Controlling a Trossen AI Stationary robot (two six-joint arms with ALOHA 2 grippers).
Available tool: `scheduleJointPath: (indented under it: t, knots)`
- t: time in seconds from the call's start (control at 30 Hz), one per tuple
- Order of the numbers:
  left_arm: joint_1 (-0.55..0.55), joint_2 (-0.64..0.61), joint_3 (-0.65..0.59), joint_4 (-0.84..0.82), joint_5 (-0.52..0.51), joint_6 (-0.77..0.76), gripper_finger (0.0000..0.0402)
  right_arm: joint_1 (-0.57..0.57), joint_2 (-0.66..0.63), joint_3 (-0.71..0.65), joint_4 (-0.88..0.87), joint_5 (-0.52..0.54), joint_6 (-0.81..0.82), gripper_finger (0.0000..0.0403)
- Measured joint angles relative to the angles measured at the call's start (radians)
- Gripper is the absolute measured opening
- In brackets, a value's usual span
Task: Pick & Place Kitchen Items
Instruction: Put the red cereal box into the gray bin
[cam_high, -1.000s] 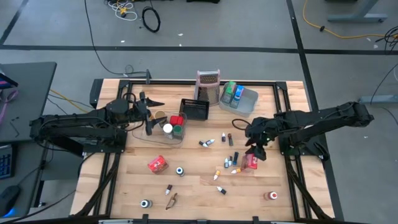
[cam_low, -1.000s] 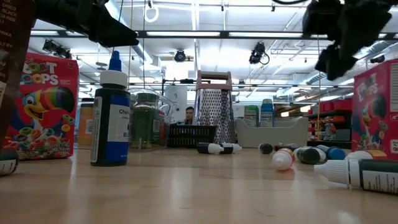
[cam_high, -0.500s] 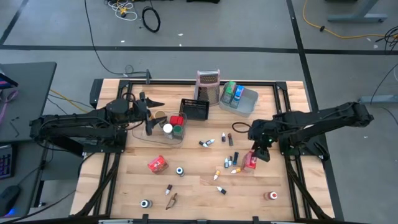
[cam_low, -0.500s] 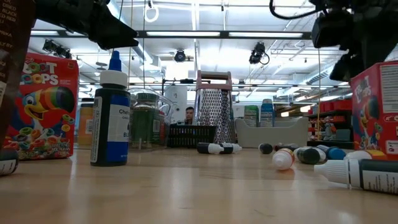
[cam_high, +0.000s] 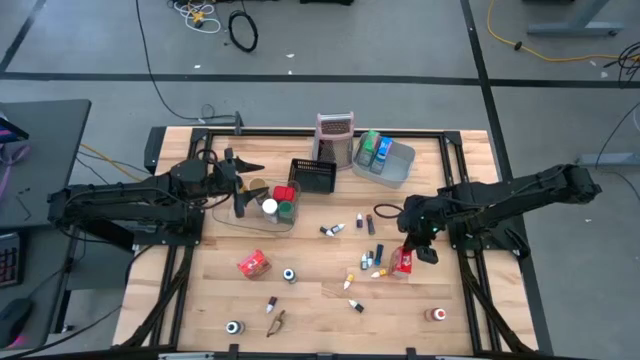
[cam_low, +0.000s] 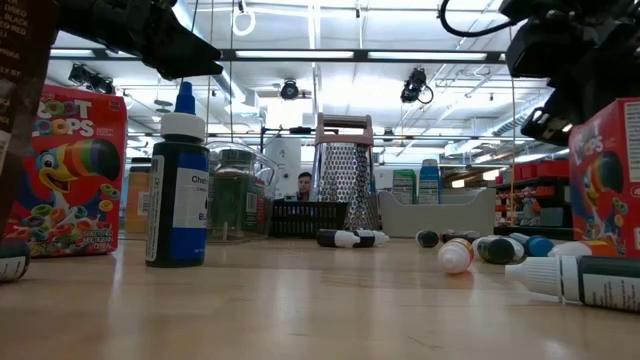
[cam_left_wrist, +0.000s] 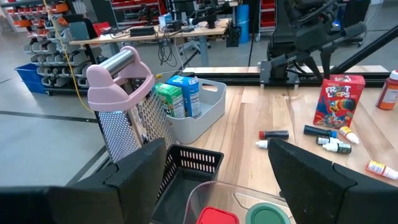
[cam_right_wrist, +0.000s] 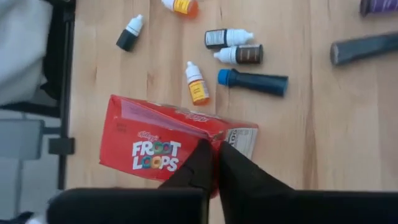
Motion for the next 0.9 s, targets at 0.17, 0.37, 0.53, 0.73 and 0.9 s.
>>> scheduleJointPath:
  t: [0.17,0.37,0.53,0.73,0.9]
  knots:
    - [0.0,0.0,0.0,0.0,0.0,0.001,0.0291,0.0,0.002,0.014,0.019,0.024,-0.042,0.0015]
    - [0.0,0.0,0.0,0.0,0.0,0.0,0.0291,-0.001,0.001,0.178,-0.096,0.121,-0.108,0.0005]
    - [0.0,0.0,0.0,0.0,0.0,0.0,0.0291,-0.021,0.0,0.364,-0.217,0.345,-0.151,0.0004]
    - [0.0,0.0,0.0,0.0,0.0,-0.033,0.0291,-0.129,0.002,0.503,-0.246,0.582,-0.252,0.0003]
    - [0.0,0.0,0.0,0.0,0.0,-0.05,0.0291,-0.3,0.018,0.517,-0.267,0.472,-0.308,0.0002]
